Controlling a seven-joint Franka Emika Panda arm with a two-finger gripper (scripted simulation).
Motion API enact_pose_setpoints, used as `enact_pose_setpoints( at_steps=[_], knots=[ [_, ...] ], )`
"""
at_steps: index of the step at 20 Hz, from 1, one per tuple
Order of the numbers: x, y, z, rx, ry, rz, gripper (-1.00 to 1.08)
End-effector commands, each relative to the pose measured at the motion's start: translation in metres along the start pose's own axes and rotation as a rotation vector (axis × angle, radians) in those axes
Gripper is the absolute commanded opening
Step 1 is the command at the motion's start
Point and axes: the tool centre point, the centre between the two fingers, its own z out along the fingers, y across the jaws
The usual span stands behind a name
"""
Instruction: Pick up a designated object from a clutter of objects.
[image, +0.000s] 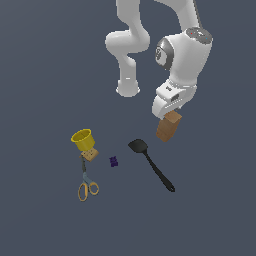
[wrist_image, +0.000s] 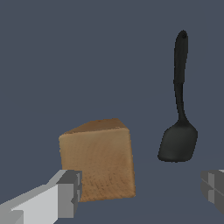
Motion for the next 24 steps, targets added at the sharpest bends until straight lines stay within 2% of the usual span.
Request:
enact_pose_setpoints(
  at_steps=[1, 7, 14, 24],
  knots=[
    [-0.003, -0.017, 0.008, 0.001, 0.004, -0.050, 1.00],
    [-0.008, -0.034, 0.016, 0.001, 0.008, -0.103, 1.00],
    [-0.007, -0.033, 0.022, 0.002, 0.007, -0.099, 1.00],
    [-0.008, -0.035, 0.060, 0.002, 0.008, -0.104, 1.00]
  ],
)
